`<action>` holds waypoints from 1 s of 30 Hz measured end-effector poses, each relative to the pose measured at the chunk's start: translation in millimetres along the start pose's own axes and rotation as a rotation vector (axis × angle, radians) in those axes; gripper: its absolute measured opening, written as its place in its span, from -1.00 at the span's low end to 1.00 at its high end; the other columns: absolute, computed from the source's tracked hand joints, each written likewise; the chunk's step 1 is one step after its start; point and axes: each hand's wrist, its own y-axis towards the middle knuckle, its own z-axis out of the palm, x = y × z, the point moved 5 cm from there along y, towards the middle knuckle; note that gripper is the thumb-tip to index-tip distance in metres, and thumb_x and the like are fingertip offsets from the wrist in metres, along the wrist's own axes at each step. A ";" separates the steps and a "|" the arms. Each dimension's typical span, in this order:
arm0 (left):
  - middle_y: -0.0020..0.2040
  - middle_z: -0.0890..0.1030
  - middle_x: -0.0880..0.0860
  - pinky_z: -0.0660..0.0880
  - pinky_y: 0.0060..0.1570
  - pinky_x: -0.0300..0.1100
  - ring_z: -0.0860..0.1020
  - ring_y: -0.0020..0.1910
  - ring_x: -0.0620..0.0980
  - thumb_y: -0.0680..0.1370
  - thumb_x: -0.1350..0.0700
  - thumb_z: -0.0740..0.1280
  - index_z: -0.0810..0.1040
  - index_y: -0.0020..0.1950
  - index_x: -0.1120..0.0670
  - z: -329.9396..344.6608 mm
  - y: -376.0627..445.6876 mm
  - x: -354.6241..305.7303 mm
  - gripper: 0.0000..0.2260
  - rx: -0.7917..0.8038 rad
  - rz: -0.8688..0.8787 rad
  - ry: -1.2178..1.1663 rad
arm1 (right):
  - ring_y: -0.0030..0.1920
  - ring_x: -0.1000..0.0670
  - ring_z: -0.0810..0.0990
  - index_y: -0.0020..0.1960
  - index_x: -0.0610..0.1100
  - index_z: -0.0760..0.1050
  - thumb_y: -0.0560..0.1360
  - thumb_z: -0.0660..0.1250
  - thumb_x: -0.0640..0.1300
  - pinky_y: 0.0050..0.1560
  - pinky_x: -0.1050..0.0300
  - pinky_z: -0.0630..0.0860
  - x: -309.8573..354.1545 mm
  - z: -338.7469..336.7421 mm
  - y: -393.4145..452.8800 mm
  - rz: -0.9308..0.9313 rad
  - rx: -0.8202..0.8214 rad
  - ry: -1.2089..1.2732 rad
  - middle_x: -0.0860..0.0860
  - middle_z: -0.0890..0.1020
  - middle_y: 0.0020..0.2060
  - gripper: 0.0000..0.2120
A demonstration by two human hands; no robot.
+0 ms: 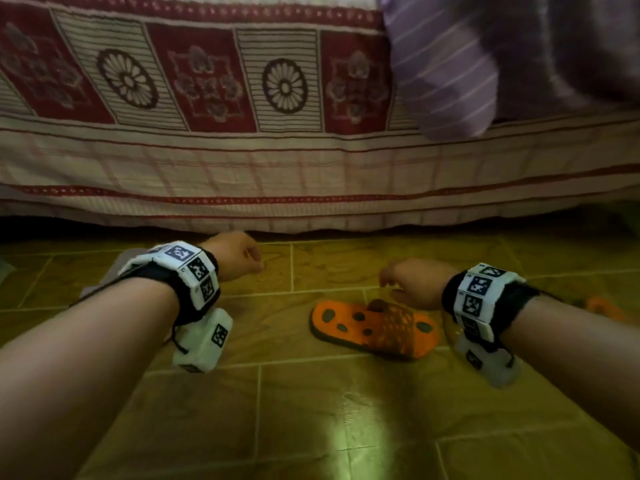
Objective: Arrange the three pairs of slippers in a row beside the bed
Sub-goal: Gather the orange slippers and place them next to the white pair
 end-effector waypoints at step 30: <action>-0.12 0.54 0.06 0.48 -0.11 -0.08 0.51 -0.15 0.05 0.42 0.02 0.30 0.52 -0.06 0.00 166.2 82.3 -214.7 -0.87 0.097 -0.152 -0.252 | 0.06 -0.13 0.59 0.08 -0.13 0.57 0.49 0.27 -0.18 0.06 0.04 0.55 -166.6 131.3 29.1 0.173 0.001 0.577 -0.11 0.64 0.06 -0.80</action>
